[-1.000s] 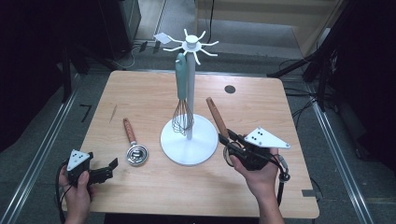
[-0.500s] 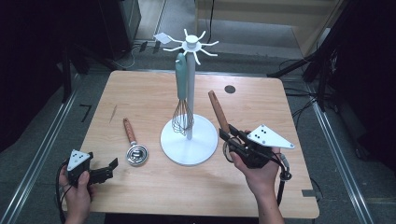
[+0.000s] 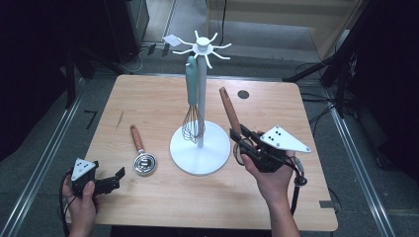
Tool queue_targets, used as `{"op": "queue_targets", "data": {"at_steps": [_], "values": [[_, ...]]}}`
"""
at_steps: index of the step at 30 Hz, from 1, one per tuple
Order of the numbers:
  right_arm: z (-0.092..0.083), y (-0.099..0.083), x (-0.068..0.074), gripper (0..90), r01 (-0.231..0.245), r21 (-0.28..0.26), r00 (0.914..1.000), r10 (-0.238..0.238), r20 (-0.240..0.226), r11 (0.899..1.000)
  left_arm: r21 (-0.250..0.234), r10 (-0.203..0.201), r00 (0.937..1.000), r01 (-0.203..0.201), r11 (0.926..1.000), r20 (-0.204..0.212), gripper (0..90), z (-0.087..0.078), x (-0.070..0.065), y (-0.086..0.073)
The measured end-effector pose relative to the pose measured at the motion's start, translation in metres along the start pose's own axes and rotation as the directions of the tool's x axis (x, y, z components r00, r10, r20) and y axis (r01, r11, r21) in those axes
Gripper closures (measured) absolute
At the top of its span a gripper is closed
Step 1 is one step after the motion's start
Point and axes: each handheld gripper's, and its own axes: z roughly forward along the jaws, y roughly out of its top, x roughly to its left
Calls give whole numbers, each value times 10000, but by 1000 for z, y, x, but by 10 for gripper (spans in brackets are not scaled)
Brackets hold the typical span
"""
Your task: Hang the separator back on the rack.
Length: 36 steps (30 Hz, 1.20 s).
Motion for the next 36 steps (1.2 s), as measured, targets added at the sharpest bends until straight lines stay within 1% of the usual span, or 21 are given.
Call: {"op": "queue_targets", "data": {"at_steps": [4,9,15,16,21,27,32,35,36], "values": [[0,5,0,712,24,-218,10000,-22,90,9998,-8,-2,10000,2,10000,-9,0,0,0,0],[0,11,1,713,-72,-588,9998,84,204,9982,-18,10,10000,-10,10000,-27,0,0,0,0],[-2,21,0,713,28,-1009,9995,4,311,9949,-15,-4,10000,4,10000,-27,0,0,0,0],[-3,22,0,713,-27,-1034,9996,56,281,9946,-16,-4,10000,3,10000,-27,0,0,0,0],[-3,29,1,713,90,-1198,9993,-47,359,9928,-10,-9,10000,9,10000,-27,0,0,0,0],[-3,35,3,713,75,-1283,9994,-29,356,9917,18,8,10000,-8,10000,-7,0,0,0,0],[-5,41,5,713,150,-1483,9993,-96,374,9888,-2,-8,10000,8,10000,-10,0,0,0,0],[-5,44,5,713,135,-1517,9993,-81,362,9883,7,8,10000,-8,10000,-28,0,0,0,0],[-6,45,5,713,125,-1495,9991,-62,423,9887,2,-8,10000,8,10000,-26,0,0,0,0]]}}
